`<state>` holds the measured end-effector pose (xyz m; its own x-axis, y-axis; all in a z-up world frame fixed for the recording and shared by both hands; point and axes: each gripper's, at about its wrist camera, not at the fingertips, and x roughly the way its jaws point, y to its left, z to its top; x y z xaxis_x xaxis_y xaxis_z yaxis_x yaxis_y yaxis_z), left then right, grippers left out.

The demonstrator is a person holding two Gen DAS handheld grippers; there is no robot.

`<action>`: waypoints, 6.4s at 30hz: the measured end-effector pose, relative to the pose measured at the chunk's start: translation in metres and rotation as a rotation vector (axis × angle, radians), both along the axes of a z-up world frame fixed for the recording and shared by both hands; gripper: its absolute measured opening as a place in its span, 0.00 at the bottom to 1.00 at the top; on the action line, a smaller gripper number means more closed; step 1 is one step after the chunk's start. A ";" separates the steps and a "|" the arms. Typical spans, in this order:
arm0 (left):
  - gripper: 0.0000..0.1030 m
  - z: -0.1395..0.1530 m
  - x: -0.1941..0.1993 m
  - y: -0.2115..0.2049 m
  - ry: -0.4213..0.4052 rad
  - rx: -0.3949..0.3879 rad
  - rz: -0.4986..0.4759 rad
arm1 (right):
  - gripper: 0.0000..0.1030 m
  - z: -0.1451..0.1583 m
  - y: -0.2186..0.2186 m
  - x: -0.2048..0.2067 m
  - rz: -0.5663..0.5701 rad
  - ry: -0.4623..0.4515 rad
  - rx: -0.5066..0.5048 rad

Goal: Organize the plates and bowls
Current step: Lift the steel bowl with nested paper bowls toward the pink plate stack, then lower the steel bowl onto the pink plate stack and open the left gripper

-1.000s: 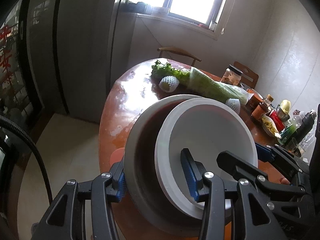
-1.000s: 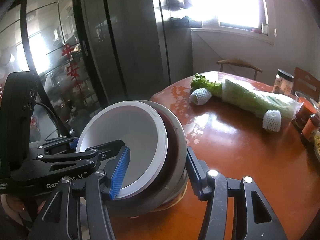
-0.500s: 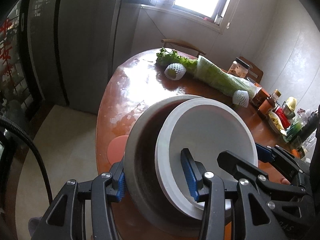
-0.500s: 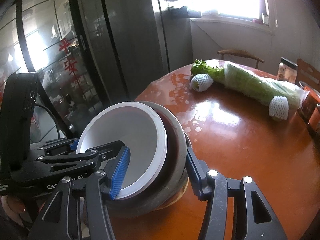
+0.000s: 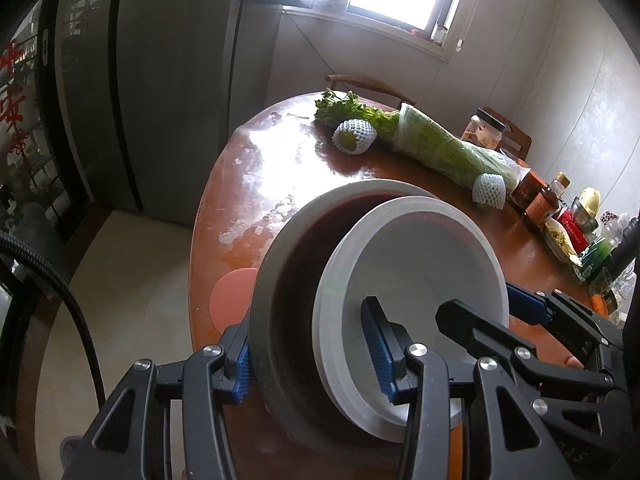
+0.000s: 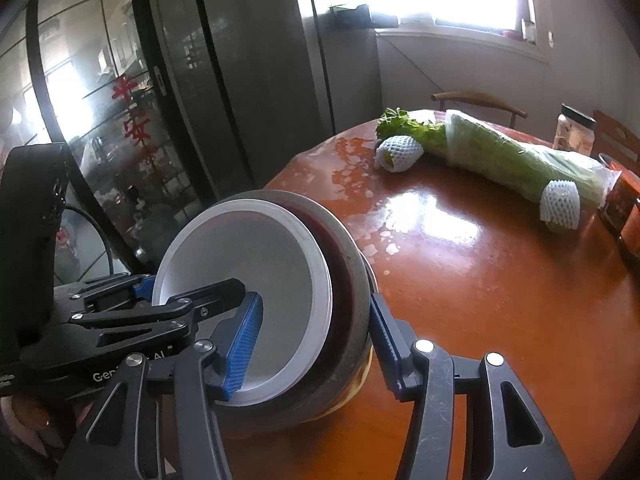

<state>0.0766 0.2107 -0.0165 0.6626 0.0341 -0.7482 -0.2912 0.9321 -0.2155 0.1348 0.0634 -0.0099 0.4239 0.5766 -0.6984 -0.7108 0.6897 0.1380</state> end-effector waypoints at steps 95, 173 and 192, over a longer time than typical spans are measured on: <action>0.71 -0.017 0.020 -0.018 0.045 0.060 -0.035 | 0.71 -0.018 -0.024 0.013 -0.069 -0.001 -0.041; 0.71 0.004 0.032 -0.084 0.002 0.119 -0.130 | 0.76 0.001 -0.106 0.012 -0.258 -0.050 -0.033; 0.71 0.028 0.004 -0.094 -0.069 0.143 -0.108 | 0.77 0.025 -0.118 -0.009 -0.277 -0.132 -0.009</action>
<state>0.0810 0.1169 0.0115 0.7174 0.0622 -0.6938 -0.1766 0.9797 -0.0948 0.1262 -0.0541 0.0154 0.6514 0.4202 -0.6317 -0.5067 0.8607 0.0501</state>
